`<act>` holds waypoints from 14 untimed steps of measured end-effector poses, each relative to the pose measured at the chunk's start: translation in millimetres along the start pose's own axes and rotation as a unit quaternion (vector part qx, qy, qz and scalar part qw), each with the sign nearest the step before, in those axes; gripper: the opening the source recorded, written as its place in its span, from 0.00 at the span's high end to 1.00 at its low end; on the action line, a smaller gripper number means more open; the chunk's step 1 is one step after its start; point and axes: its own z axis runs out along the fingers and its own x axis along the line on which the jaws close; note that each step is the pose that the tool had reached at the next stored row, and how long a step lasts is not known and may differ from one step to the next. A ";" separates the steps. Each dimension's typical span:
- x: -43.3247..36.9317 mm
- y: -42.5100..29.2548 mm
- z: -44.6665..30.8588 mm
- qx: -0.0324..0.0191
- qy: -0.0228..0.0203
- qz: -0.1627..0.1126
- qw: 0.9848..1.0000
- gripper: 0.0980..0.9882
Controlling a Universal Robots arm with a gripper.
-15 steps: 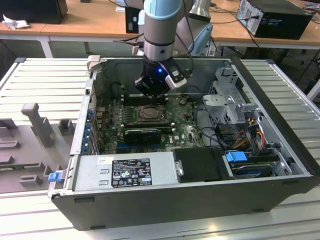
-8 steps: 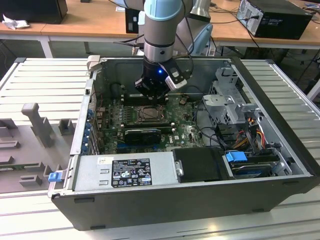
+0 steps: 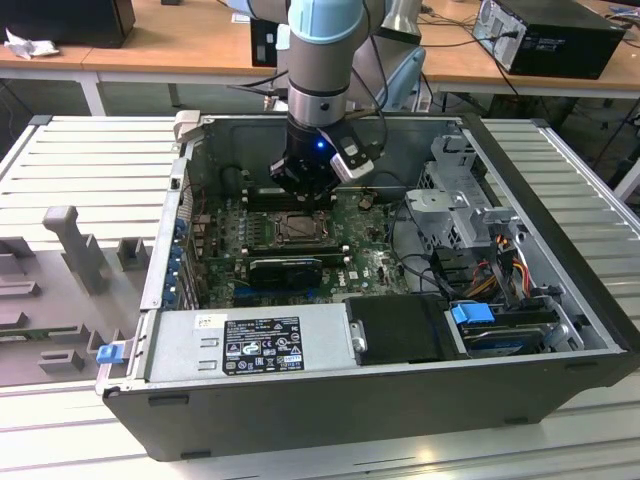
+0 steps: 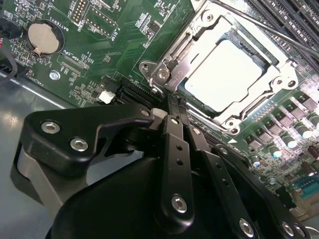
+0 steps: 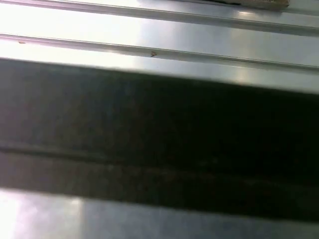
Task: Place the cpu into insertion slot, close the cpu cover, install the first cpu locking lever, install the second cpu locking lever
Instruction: 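Install the first cpu locking lever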
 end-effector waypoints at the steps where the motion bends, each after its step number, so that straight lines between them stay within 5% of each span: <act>1: 0.0 -0.2 0.5 0.000 0.000 0.000 1.000 0.99; 6: -0.3 0.1 -2.7 -0.001 0.000 0.000 1.000 0.99; 10: -0.3 0.9 -14.7 -0.001 0.000 0.000 1.000 0.99; 14: -0.3 -0.1 -15.8 -0.001 0.000 0.000 1.000 0.99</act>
